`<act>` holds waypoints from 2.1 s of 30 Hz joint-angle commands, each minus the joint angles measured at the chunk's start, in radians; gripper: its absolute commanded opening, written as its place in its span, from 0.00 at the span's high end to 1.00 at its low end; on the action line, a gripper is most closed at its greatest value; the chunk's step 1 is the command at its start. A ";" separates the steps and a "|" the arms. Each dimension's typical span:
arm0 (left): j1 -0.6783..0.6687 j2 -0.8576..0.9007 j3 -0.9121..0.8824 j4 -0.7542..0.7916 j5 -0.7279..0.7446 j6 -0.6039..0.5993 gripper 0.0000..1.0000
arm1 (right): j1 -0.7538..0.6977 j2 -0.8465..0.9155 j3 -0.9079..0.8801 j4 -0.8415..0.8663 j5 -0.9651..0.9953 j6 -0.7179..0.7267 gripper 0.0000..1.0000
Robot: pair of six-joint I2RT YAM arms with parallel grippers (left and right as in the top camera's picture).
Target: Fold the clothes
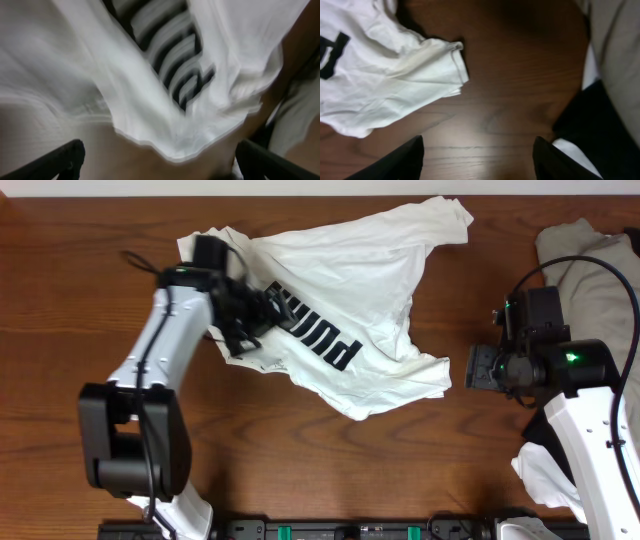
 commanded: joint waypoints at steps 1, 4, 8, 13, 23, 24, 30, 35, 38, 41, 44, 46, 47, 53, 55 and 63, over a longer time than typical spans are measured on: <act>-0.057 -0.005 0.008 -0.078 0.016 -0.020 0.02 | -0.029 -0.005 0.000 0.000 0.070 -0.005 0.29; -0.126 -0.009 -0.028 -0.120 0.017 -0.068 0.02 | -0.070 0.010 0.000 0.003 0.072 -0.020 0.27; -0.214 -0.016 -0.106 -0.060 0.018 -0.153 0.02 | -0.124 0.043 0.000 0.002 0.041 -0.056 0.26; -0.361 -0.016 -0.210 0.144 0.021 -0.293 0.02 | -0.157 0.096 0.000 0.003 0.012 -0.083 0.26; -0.573 -0.015 -0.257 0.341 -0.180 -0.473 0.02 | -0.158 0.121 0.000 0.002 0.012 -0.096 0.25; -0.582 -0.015 -0.260 0.331 -0.184 -0.500 0.02 | -0.158 0.121 0.000 0.002 0.012 -0.096 0.25; -0.600 -0.014 -0.274 0.312 -0.211 -0.618 0.02 | -0.158 0.121 0.000 -0.001 0.002 -0.097 0.25; -0.602 -0.013 -0.275 0.316 -0.300 -0.680 0.02 | -0.158 0.121 0.000 -0.002 0.000 -0.100 0.25; -0.604 -0.010 -0.275 0.335 -0.319 -0.692 0.02 | -0.158 0.121 0.000 -0.005 0.000 -0.100 0.25; -0.614 -0.005 -0.275 0.343 -0.321 -0.729 0.11 | -0.158 0.121 0.000 -0.005 -0.003 -0.100 0.25; -0.633 0.005 -0.275 0.395 -0.322 -0.728 0.17 | -0.158 0.121 0.000 -0.009 -0.003 -0.100 0.25; -0.645 0.016 -0.275 0.415 -0.322 -0.729 0.25 | -0.158 0.121 0.000 -0.012 -0.002 -0.100 0.25; -0.648 0.021 -0.275 0.417 -0.322 -0.731 0.30 | -0.158 0.121 0.000 -0.012 -0.003 -0.101 0.25; -0.649 0.045 -0.275 0.400 -0.323 -0.726 0.55 | -0.158 0.121 0.000 -0.012 -0.003 -0.103 0.25; -0.647 0.044 -0.275 0.401 -0.323 -0.706 0.87 | -0.158 0.121 0.000 -0.013 -0.002 -0.103 0.25; -0.592 -0.029 -0.275 0.162 -0.430 -0.570 0.94 | -0.158 0.121 0.000 -0.011 -0.002 -0.103 0.25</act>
